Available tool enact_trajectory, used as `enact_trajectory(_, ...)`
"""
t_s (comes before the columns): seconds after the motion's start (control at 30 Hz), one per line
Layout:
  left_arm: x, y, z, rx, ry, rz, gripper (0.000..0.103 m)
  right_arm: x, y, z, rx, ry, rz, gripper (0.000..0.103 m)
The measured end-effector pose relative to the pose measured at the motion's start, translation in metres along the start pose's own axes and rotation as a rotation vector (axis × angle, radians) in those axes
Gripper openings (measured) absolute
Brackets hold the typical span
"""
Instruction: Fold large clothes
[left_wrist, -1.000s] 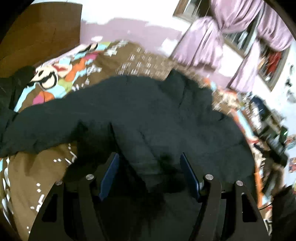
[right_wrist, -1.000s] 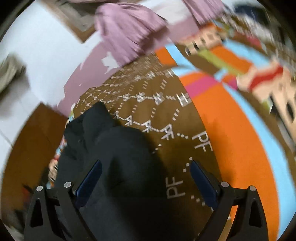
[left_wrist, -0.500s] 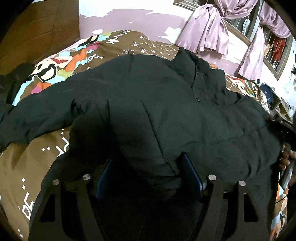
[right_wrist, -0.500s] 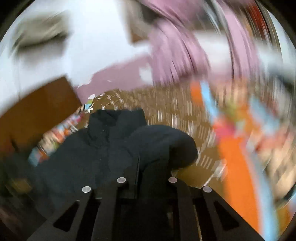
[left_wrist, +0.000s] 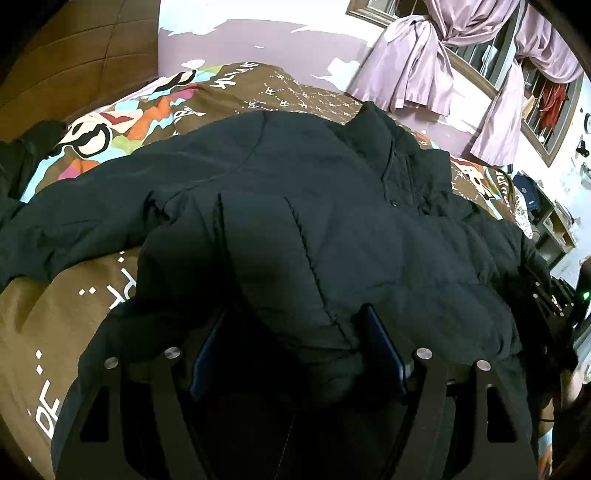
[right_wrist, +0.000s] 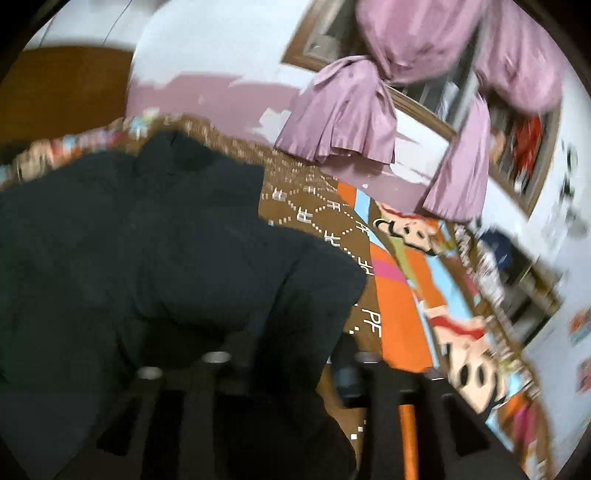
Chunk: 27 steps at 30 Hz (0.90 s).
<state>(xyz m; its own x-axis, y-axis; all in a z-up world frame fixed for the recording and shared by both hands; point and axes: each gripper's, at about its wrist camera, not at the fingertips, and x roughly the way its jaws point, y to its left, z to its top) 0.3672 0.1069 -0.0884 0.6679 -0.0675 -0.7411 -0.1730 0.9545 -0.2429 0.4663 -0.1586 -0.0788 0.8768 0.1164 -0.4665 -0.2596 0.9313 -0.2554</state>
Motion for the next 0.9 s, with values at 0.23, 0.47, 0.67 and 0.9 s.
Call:
enact_trajectory(0.23,0.001,0.0,-0.001,0.003,-0.008,-0.001,0.068,-0.038,-0.051,0.018,0.349,-0.079,0.135,0.093)
enact_trajectory(0.47,0.002,-0.001,-0.001,0.007,-0.012,0.001,0.068,-0.02,0.001,0.04,0.122,-0.015,0.142,0.093)
enact_trajectory(0.67,0.003,-0.001,-0.002,0.008,-0.017,-0.004,0.07,0.054,0.024,-0.002,-0.026,0.225,0.046,0.103)
enact_trajectory(0.9,0.005,-0.002,-0.003,0.019,-0.025,-0.007,0.073,0.057,0.003,-0.009,0.082,0.24,0.144,0.103)
